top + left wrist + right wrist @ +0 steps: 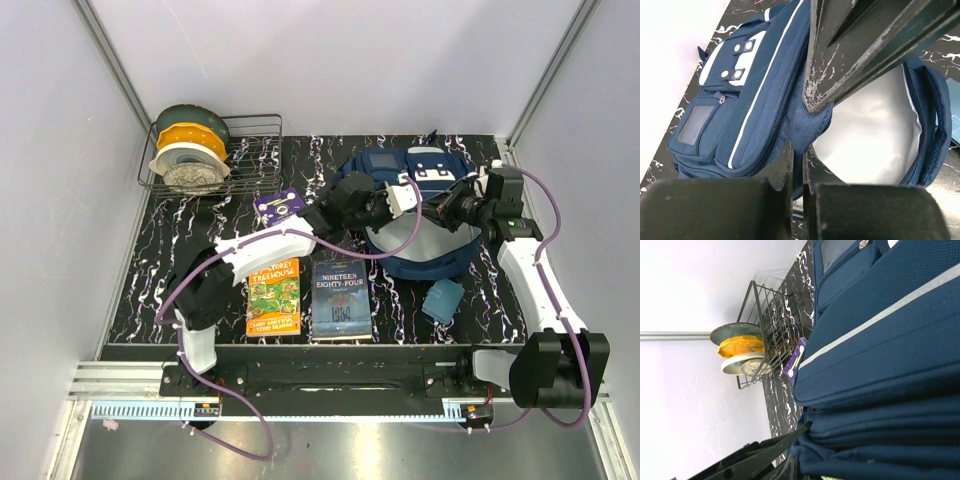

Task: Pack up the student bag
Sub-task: Unzip the student bag at the center of the board.

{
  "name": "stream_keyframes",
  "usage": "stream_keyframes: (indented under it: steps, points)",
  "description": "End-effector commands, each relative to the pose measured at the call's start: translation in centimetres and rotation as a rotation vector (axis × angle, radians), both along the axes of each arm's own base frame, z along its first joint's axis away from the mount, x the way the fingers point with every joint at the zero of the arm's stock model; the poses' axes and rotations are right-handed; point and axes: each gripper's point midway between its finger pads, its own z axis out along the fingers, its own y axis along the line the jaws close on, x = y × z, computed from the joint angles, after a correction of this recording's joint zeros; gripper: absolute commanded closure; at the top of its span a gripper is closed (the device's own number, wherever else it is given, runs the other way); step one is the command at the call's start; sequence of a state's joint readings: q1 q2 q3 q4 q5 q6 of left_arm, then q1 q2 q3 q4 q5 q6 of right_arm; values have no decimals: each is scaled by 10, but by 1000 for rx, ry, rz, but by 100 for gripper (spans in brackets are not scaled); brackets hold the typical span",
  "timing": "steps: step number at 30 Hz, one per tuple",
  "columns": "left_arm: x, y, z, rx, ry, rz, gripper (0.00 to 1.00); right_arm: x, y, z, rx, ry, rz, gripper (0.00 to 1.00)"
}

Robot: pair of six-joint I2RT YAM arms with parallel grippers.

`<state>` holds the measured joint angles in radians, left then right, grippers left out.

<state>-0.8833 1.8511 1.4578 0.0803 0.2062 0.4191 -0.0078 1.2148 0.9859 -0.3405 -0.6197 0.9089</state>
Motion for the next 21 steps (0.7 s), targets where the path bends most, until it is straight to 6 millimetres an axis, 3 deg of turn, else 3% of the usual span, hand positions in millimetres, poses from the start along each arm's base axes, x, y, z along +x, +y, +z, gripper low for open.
stream_keyframes:
  steps: [1, 3, 7, 9, 14, 17, 21]
  points:
    - [29, -3, 32, -62, -27, 115, 100, -3, 8, 25, 25, -96, 54, 78]
    - [40, 5, 33, -76, -11, 167, 100, -1, 7, 21, 17, -92, 55, 53]
    - [71, 32, 26, -101, 58, 276, 100, -10, -1, 23, -50, -104, 29, 33]
    - [78, 45, 22, -115, 106, 273, 99, -12, -9, 20, -101, -113, -6, 31]
    - [77, 59, 18, -80, 111, 272, 39, -39, -13, -6, -132, -54, -13, 31]
    - [70, 66, 21, -95, 133, 283, 29, -59, -11, -25, -131, -14, 3, 31]
    - [55, 75, 24, -111, 210, 295, 25, -80, -5, -40, -114, 2, 48, 30]
